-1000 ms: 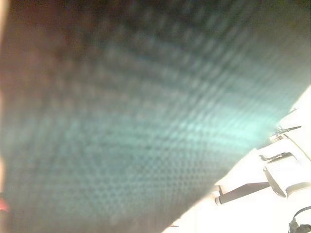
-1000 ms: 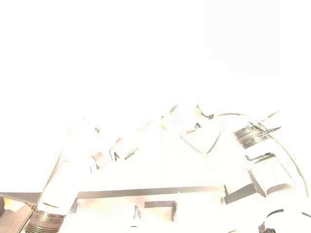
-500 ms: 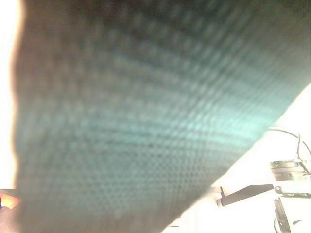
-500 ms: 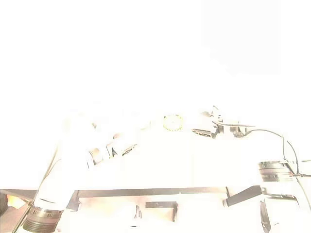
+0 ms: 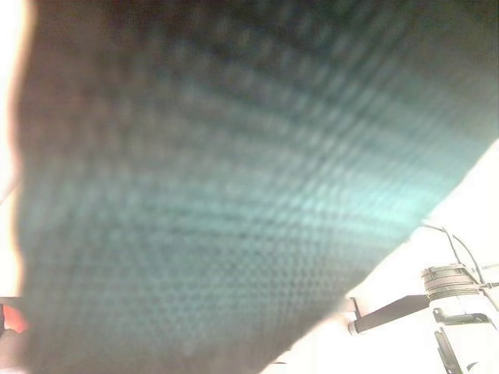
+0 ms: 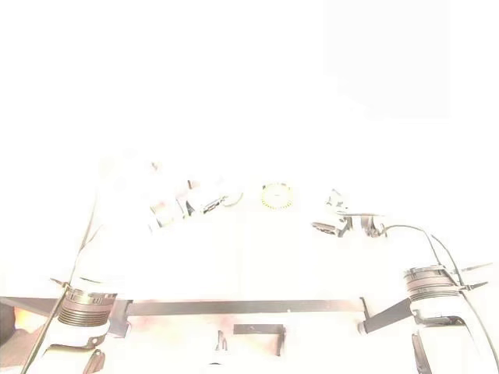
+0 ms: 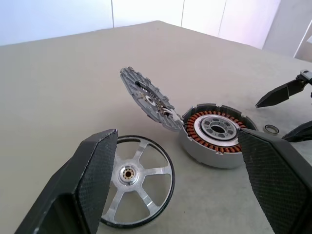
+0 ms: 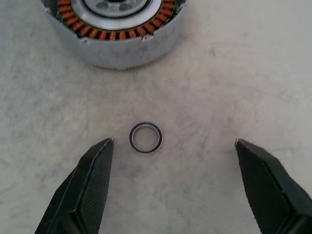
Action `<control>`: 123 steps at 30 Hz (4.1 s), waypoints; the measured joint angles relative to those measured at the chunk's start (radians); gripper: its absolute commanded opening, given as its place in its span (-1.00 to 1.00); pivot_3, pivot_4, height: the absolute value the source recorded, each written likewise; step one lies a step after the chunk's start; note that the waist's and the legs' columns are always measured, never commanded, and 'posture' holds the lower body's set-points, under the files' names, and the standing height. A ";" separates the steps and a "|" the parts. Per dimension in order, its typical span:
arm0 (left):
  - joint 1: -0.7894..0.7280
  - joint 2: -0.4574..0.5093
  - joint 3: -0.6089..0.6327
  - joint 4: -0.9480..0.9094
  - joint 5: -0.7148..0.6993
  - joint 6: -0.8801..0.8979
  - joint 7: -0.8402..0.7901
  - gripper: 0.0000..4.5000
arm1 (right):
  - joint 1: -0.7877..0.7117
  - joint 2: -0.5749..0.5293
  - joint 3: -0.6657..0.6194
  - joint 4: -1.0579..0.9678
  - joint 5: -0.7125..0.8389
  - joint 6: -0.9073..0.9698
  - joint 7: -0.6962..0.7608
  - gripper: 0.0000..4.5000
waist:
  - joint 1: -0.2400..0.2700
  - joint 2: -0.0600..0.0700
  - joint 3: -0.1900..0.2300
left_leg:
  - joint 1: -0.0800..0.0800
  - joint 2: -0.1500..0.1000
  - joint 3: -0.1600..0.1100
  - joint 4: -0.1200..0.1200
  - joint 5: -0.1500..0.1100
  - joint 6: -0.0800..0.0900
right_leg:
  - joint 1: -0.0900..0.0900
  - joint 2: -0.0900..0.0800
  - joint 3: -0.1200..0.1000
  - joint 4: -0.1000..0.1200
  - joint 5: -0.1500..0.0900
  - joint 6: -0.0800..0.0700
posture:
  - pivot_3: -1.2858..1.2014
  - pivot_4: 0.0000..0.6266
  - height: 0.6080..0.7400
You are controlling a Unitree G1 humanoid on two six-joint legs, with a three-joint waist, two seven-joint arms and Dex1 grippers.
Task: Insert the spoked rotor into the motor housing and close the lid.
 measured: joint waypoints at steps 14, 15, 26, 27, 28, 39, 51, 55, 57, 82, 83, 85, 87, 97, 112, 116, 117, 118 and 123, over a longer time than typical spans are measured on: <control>0.034 -0.004 -0.003 0.001 0.012 -0.001 0.013 0.83 | -0.015 -0.010 0.055 0.052 -0.018 -0.096 0.005 -0.44 | 0.001 0.000 0.000 | 0.001 0.007 0.002 -0.003 0.002 -0.001 | 0.012 0.000 -0.008 -0.013 0.000 0.000 | 0.03 -1.00 1.00; 0.035 -0.004 -0.003 0.001 0.012 -0.001 0.015 0.83 | -0.015 -0.011 0.057 0.054 -0.023 -0.098 0.004 -0.44 | 0.000 0.000 0.000 | 0.002 0.007 0.002 -0.003 0.002 -0.001 | 0.014 0.000 -0.008 -0.014 0.000 0.000 | 0.03 -1.00 1.00; 0.038 -0.005 -0.006 0.000 0.029 -0.008 0.027 0.83 | -0.024 -0.018 0.064 0.059 -0.038 -0.097 0.000 -0.73 | 0.000 0.000 0.000 | 0.001 0.008 0.002 -0.003 0.004 -0.002 | 0.018 0.000 -0.008 -0.016 0.000 0.001 | 0.03 -1.00 1.00; 0.038 -0.006 -0.007 0.000 0.030 -0.009 0.027 0.83 | -0.031 -0.018 0.064 0.060 -0.038 -0.091 -0.008 -0.73 | -0.001 0.000 0.000 | 0.001 0.008 0.002 -0.003 0.004 -0.002 | 0.017 0.000 -0.008 -0.016 0.000 0.001 | 0.03 -1.00 1.00; 0.038 -0.006 -0.008 0.000 0.030 -0.010 0.027 0.83 | -0.038 -0.018 0.064 0.064 -0.041 -0.084 -0.019 -0.73 | -0.001 0.000 0.000 | 0.000 0.008 0.002 -0.003 0.004 -0.002 | 0.017 0.000 -0.008 -0.016 0.000 0.001 | 0.03 -1.00 1.00; 0.038 -0.007 -0.011 0.000 0.037 -0.018 0.026 0.83 | -0.182 -0.018 0.043 -0.043 -0.039 -0.003 -0.070 -0.73 | 0.000 0.002 0.001 | -0.009 0.010 0.002 -0.014 0.007 0.001 | 0.001 0.000 -0.012 -0.012 0.000 -0.002 | 0.03 -1.00 1.00; 0.046 -0.006 -0.011 -0.003 0.050 -0.018 0.030 0.83 | -0.236 0.100 0.131 -0.155 -0.037 0.054 -0.073 -0.73 | 0.008 0.002 0.001 | -0.015 0.010 0.002 -0.014 0.008 -0.001 | -0.003 0.000 -0.014 -0.012 -0.002 -0.005 | 0.03 -1.00 1.00; 0.059 -0.005 -0.010 -0.014 0.050 -0.018 0.036 0.83 | -0.201 0.107 0.153 -0.154 -0.038 0.057 -0.072 -0.73 | 0.006 0.002 0.001 | -0.015 0.010 0.002 -0.014 0.009 -0.002 | -0.003 0.000 -0.014 -0.012 -0.002 -0.005 | 0.03 -1.00 1.00; 0.064 -0.004 -0.010 -0.022 0.050 -0.018 0.039 0.83 | -0.183 0.106 0.153 -0.158 -0.038 0.057 -0.073 -0.73 | 0.006 0.002 0.001 | -0.014 0.011 0.002 -0.014 0.009 -0.003 | -0.002 0.000 -0.014 -0.011 -0.002 -0.005 | 0.03 -1.00 1.00; 0.068 -0.001 -0.017 -0.026 0.057 -0.026 0.044 0.83 | -0.151 0.145 0.174 -0.085 -0.062 0.007 -0.097 -0.73 | 0.003 0.002 0.001 | -0.012 0.012 0.002 -0.014 0.011 -0.007 | -0.001 0.000 -0.015 -0.010 -0.001 -0.005 | 0.03 -1.00 1.00; 0.068 -0.001 -0.018 -0.026 0.058 -0.027 0.044 0.83 | -0.152 0.145 0.174 -0.083 -0.063 0.004 -0.097 -0.73 | 0.003 0.002 0.001 | -0.012 0.012 0.002 -0.014 0.011 -0.007 | -0.001 0.000 -0.015 -0.010 -0.001 -0.005 | 0.03 -1.00 1.00; 0.069 -0.001 -0.020 -0.026 0.062 -0.028 0.044 0.83 | -0.154 0.145 0.174 -0.077 -0.066 -0.004 -0.095 -0.73 | 0.003 0.002 0.001 | -0.012 0.012 0.002 -0.014 0.011 -0.007 | -0.001 0.000 -0.015 -0.010 -0.001 -0.005 | 0.03 -1.00 1.00; 0.076 -0.001 -0.023 -0.026 0.066 -0.030 0.044 0.83 | -0.156 0.145 0.174 -0.072 -0.068 -0.008 -0.094 -0.73 | 0.003 0.002 0.001 | -0.012 0.012 0.002 -0.014 0.011 -0.007 | -0.001 0.000 -0.015 -0.010 -0.001 -0.005 | 0.03 -1.00 1.00; 0.082 -0.001 -0.026 -0.026 0.072 -0.032 0.044 0.83 | -0.167 0.148 0.171 -0.068 -0.068 -0.007 -0.104 0.44 | 0.003 0.002 0.001 | -0.012 0.012 0.002 -0.014 0.011 -0.007 | -0.001 0.000 -0.015 -0.010 -0.001 -0.005 | 0.03 -1.00 1.00; 0.082 -0.003 -0.030 -0.004 0.079 -0.052 0.044 0.83 | -0.196 0.150 0.140 -0.068 -0.055 -0.010 -0.110 -0.60 | 0.004 0.002 0.001 | -0.012 0.012 0.002 -0.014 0.011 -0.006 | -0.001 0.000 -0.015 -0.010 -0.001 -0.005 | 0.03 -1.00 1.00; 0.082 -0.002 -0.030 0.000 0.084 -0.054 0.044 0.83 | -0.196 0.150 0.140 -0.068 -0.057 -0.011 -0.109 -0.99 | 0.004 0.002 0.001 | -0.012 0.012 0.002 -0.014 0.011 -0.006 | -0.001 0.000 -0.015 -0.010 -0.001 -0.005 | 0.03 -1.00 1.00; 0.082 -0.002 -0.030 0.000 0.085 -0.056 0.044 0.83 | -0.196 0.150 0.140 -0.068 -0.058 -0.010 -0.109 -0.99 | 0.004 0.002 0.001 | -0.012 0.012 0.002 -0.014 0.011 -0.006 | -0.001 0.000 -0.015 -0.010 -0.001 -0.005 | 0.03 -1.00 1.00; 0.082 -0.002 -0.030 0.000 0.086 -0.057 0.044 0.83 | -0.196 0.150 0.140 -0.068 -0.058 -0.010 -0.109 -0.99 | 0.004 0.002 0.001 | -0.012 0.012 0.002 -0.014 0.011 -0.006 | -0.001 0.000 -0.015 -0.010 -0.001 -0.005 | 0.03 -1.00 1.00; 0.082 -0.002 -0.030 0.001 0.088 -0.058 0.043 0.83 | -0.182 0.152 0.148 -0.065 -0.066 -0.009 -0.111 -0.99 | 0.004 0.002 0.001 | -0.012 0.012 0.002 -0.013 0.011 -0.006 | -0.001 0.000 -0.015 -0.010 -0.001 -0.005 | 0.03 -1.00 1.00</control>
